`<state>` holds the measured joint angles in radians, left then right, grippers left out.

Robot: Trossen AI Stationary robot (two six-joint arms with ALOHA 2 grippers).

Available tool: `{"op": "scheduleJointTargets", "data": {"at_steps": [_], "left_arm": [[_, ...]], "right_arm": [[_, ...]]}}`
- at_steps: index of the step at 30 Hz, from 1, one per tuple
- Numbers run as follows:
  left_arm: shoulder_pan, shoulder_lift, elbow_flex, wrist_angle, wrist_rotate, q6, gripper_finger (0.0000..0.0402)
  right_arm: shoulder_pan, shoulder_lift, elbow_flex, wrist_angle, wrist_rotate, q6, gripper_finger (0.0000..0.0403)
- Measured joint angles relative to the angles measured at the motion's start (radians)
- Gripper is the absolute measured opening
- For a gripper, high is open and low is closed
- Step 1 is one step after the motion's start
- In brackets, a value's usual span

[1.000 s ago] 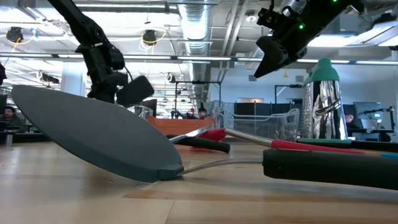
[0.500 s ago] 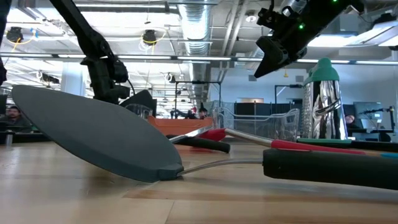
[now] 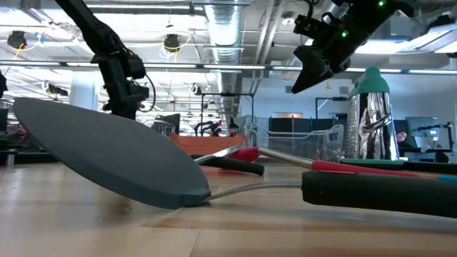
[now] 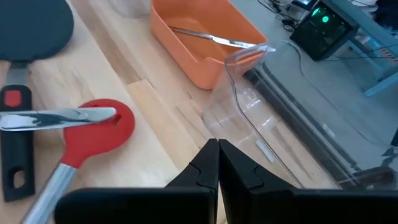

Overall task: Pick & Place Kitchen Items
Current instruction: Put the black spatula into the left transparent bin

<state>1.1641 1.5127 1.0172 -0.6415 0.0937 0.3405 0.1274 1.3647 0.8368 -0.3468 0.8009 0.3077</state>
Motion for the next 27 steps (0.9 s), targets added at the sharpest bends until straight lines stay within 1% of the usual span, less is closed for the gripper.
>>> {"op": "scheduleJointTargets", "data": {"at_steps": [3, 6, 10, 12, 16, 19, 23, 27], "left_arm": [[0.000, -0.039, 0.000, 0.014, 0.000, 0.000, 0.0151], [-0.002, -0.084, 0.000, 0.023, 0.002, 0.000, 0.0165], [-0.002, -0.157, 0.000, 0.032, 0.015, -0.007, 0.0170], [-0.002, -0.194, 0.000, 0.032, 0.045, -0.028, 0.0167], [-0.009, -0.266, 0.000, 0.041, 0.174, -0.083, 0.0150], [-0.039, -0.317, 0.000, 0.044, 0.251, -0.087, 0.0130], [-0.107, -0.384, 0.000, 0.047, 0.272, -0.087, 0.0098], [-0.209, -0.446, 0.000, 0.046, 0.272, -0.087, 0.0066]], "right_arm": [[-0.003, 0.000, -0.001, 0.007, 0.000, 0.000, 0.0000], [-0.006, 0.000, -0.001, 0.015, 0.000, 0.000, 0.0000], [-0.006, 0.000, -0.001, 0.020, 0.000, -0.003, 0.0000], [-0.006, 0.000, -0.001, 0.022, 0.000, -0.003, 0.0000], [-0.006, 0.000, -0.001, 0.030, 0.000, -0.003, 0.0000], [-0.006, 0.000, -0.001, 0.039, 0.000, -0.003, 0.0000], [-0.006, 0.000, -0.002, 0.040, 0.000, -0.003, 0.0000], [-0.006, 0.000, -0.002, 0.040, 0.000, -0.003, 0.0000]]}}
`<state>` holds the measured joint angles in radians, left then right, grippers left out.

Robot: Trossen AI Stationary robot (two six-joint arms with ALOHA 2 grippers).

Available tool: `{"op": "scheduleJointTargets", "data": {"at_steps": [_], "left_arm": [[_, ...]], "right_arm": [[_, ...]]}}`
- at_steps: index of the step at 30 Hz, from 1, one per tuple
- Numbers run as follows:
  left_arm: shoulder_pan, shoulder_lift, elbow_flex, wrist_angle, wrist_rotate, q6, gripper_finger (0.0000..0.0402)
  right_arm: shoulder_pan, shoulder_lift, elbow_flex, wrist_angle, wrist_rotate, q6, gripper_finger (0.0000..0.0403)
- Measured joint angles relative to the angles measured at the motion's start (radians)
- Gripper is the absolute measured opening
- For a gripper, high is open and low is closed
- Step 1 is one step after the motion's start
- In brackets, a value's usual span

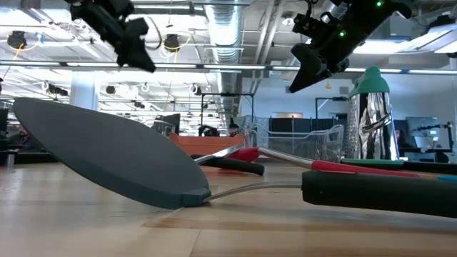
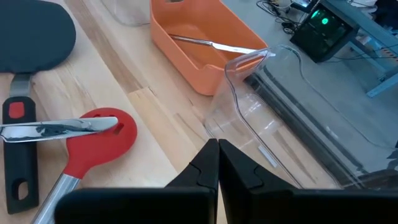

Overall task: Pick & Place Kitchen Items
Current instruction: Put the black spatula into the left transparent bin

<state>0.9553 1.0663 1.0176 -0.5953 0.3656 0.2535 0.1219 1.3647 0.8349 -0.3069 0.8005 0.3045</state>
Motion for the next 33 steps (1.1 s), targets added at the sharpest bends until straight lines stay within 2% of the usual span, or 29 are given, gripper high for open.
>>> {"op": "scheduleJointTargets", "data": {"at_steps": [7, 11, 14, 20, 25, 33], "left_arm": [[-0.247, -0.082, 0.000, 0.012, -0.001, 0.000, 0.0006], [-0.386, -0.115, -0.004, 0.026, 0.000, 0.036, 0.0002], [-0.470, -0.143, -0.054, 0.101, 0.000, 0.036, 0.0002], [-0.576, -0.190, -0.188, 0.209, -0.001, 0.021, 0.0001], [-0.639, -0.197, -0.279, 0.267, -0.002, -0.082, 0.0001], [-0.739, -0.189, -0.440, 0.547, -0.002, -0.134, 0.0002]], "right_arm": [[0.000, 0.000, 0.000, 0.000, 0.000, 0.000, 0.0000], [0.000, 0.000, 0.000, -0.001, 0.000, 0.000, 0.0000], [0.000, 0.000, 0.000, -0.001, 0.000, 0.000, 0.0000], [0.000, 0.000, 0.000, -0.002, 0.000, 0.000, 0.0000], [0.000, 0.000, 0.000, -0.002, 0.000, 0.000, 0.0000], [-0.001, 0.000, 0.000, -0.002, 0.000, 0.000, 0.0000]]}}
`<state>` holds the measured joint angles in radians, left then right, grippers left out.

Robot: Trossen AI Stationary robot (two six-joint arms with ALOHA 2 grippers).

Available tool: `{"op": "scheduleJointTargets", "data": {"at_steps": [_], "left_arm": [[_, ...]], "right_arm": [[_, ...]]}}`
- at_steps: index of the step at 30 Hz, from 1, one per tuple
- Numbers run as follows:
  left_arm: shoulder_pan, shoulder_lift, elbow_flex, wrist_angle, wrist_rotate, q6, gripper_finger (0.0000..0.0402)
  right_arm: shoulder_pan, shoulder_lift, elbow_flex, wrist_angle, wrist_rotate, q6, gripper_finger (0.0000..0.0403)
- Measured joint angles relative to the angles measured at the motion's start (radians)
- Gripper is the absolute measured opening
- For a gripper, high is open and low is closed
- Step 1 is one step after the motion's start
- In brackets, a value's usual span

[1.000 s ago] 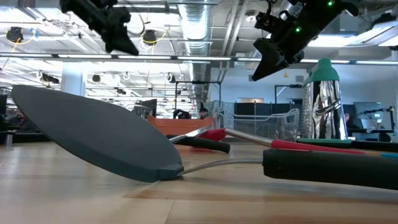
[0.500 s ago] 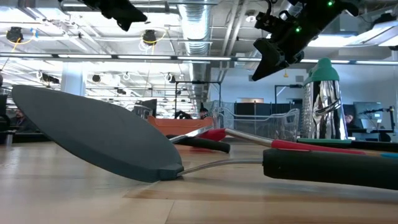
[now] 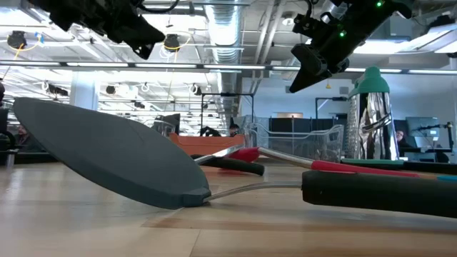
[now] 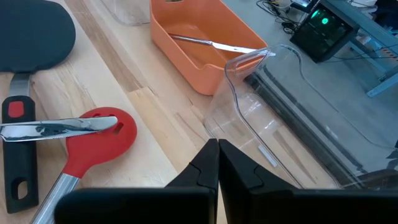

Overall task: Pick & Place Kitchen Items
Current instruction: Put the black spatula into the left transparent bin

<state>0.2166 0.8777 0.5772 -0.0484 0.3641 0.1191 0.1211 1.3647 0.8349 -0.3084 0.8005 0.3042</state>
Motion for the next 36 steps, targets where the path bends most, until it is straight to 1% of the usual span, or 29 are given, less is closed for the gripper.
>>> {"op": "scheduleJointTargets", "data": {"at_steps": [3, 6, 36], "left_arm": [[-0.026, 0.000, -0.037, 0.068, 0.000, -0.038, 0.0002], [-0.046, 0.000, -0.043, 0.093, 0.000, -0.049, 0.0002], [-0.054, -0.004, -0.043, 0.104, 0.000, -0.046, 0.0002]], "right_arm": [[0.000, 0.000, 0.000, 0.000, 0.000, 0.000, 0.0000], [0.000, 0.000, 0.000, -0.003, 0.000, 0.000, 0.0000], [0.002, 0.000, 0.000, -0.002, 0.000, 0.003, 0.0000]]}}
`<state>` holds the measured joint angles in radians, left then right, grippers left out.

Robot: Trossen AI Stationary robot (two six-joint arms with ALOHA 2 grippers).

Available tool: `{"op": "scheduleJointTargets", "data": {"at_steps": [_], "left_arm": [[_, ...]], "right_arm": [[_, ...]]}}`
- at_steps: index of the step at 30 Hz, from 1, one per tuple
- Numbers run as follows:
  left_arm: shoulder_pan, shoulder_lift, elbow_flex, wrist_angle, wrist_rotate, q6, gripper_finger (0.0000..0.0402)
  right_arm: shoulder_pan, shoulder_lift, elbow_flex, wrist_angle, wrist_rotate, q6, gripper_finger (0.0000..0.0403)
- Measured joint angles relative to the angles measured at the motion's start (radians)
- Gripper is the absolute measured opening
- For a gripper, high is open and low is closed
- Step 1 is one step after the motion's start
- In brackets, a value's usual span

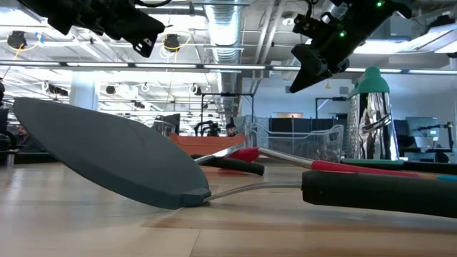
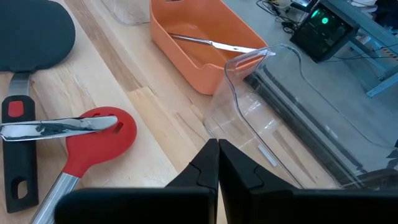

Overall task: Pick & Place Kitchen Items
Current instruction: Put the black spatula into the left transparent bin

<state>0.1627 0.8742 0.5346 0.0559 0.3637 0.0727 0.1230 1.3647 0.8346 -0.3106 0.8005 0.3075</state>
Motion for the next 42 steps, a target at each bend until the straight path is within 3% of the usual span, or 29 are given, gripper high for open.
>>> {"op": "scheduleJointTargets", "data": {"at_steps": [42], "left_arm": [[0.000, 0.000, 0.000, 0.059, -0.005, 0.000, 0.0002]], "right_arm": [[-0.009, 0.000, 0.000, 0.007, 0.000, -0.001, 0.0000]]}}
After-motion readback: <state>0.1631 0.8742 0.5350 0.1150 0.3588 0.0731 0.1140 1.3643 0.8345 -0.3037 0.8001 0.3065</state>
